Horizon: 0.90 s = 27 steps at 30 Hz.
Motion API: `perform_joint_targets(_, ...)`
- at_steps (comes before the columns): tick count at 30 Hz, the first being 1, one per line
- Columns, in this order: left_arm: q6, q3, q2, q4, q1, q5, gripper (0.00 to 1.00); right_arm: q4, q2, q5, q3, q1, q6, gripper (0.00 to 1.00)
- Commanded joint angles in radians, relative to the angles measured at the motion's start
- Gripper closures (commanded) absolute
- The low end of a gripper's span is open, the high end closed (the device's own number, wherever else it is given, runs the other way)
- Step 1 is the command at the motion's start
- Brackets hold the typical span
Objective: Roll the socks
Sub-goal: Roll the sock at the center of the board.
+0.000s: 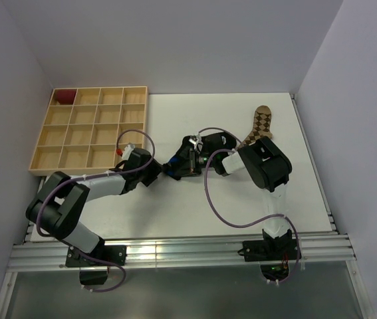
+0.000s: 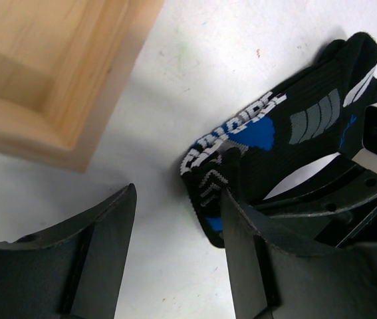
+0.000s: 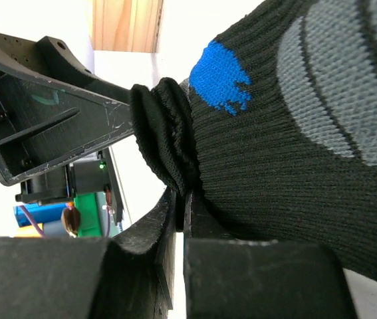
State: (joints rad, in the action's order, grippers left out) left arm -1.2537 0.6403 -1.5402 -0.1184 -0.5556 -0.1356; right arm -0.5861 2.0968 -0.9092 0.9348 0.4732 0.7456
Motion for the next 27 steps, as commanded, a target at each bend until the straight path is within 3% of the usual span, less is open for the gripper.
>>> perform_joint_targets(1, 0.000, 0.038, -0.047, 0.025, 0.000, 0.008, 0.40, 0.032, 0.032, 0.027, -0.018, -0.010, -0.002, 1.00)
perform_joint_targets(8, 0.004, 0.081, -0.106, 0.091, -0.001, 0.010, 0.45, 0.058, 0.031, 0.041, -0.013, -0.010, -0.014, 1.00)
perform_joint_targets(14, 0.005, 0.134, -0.178, 0.191, -0.003, 0.025, 0.59, 0.117, 0.023, 0.064, -0.001, -0.010, -0.052, 0.99)
perform_joint_targets(16, 0.011, 0.147, -0.190, 0.210, -0.007, 0.015, 0.63, 0.146, 0.005, 0.081, 0.001, -0.010, -0.067, 0.94)
perform_joint_targets(22, 0.048, 0.208, -0.222, 0.312, -0.027, -0.022, 0.67, 0.313, -0.144, 0.239, -0.001, 0.002, -0.230, 0.52)
perform_joint_targets(27, 0.073, 0.251, -0.247, 0.359, -0.040, -0.029, 0.66, 0.390, -0.300, 0.420, -0.033, 0.042, -0.322, 0.41)
